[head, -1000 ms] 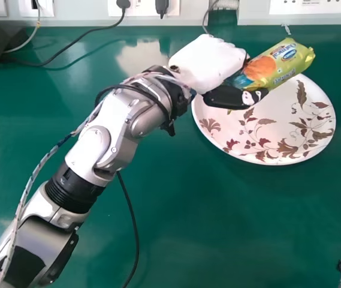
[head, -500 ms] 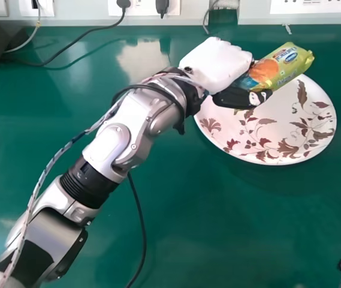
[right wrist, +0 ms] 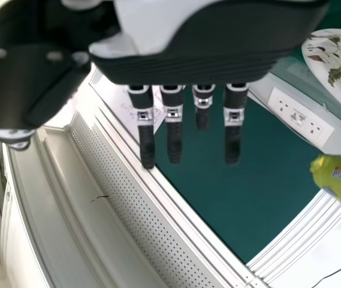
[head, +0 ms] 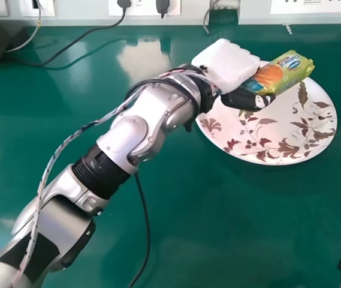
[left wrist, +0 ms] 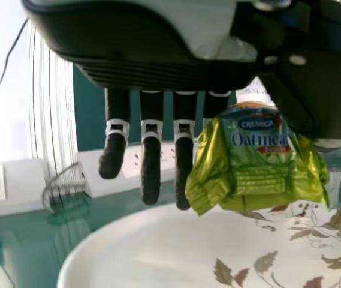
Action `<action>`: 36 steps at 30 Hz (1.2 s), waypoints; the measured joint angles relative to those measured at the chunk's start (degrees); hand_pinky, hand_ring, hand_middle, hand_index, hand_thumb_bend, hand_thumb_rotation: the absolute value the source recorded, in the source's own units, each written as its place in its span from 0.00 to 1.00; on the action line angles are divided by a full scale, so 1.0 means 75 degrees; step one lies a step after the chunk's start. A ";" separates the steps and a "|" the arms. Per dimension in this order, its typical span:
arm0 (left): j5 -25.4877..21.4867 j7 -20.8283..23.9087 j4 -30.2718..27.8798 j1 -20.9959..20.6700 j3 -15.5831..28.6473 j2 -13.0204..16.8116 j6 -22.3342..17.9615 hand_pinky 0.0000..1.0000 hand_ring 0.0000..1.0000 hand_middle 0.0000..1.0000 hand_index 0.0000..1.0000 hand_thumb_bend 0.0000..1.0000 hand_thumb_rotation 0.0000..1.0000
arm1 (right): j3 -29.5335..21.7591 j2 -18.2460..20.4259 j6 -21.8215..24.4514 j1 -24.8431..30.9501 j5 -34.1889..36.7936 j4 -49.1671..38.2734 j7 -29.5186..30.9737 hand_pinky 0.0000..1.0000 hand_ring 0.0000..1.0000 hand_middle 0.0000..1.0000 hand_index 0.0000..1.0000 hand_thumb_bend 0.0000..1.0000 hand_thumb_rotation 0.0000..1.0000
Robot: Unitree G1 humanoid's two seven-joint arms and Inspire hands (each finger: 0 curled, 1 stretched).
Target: Pick up biscuit and place it in the plate
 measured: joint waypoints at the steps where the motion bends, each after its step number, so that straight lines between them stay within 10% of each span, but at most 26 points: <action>1: -0.0012 0.0012 0.0081 -0.0018 -0.0005 -0.0038 -0.0027 0.18 0.36 0.44 0.52 0.50 0.00 | 0.0002 0.0000 0.0001 0.0001 0.0000 -0.0014 -0.0007 0.67 0.83 0.77 0.68 0.93 0.37; 25: -0.0017 0.0587 0.1976 -0.0642 -0.0501 -0.0412 -0.0372 0.18 0.36 0.44 0.52 0.50 0.00 | -0.0005 0.0002 0.0002 0.0015 0.0091 -0.0036 0.0061 0.55 0.73 0.73 0.66 0.92 0.38; 36: 0.0067 0.0548 0.2457 -0.0864 -0.0944 -0.0558 -0.0344 0.18 0.36 0.44 0.52 0.50 0.00 | -0.0018 0.0004 0.0001 0.0013 0.0109 0.0036 0.0105 0.82 0.87 0.82 0.72 0.89 0.38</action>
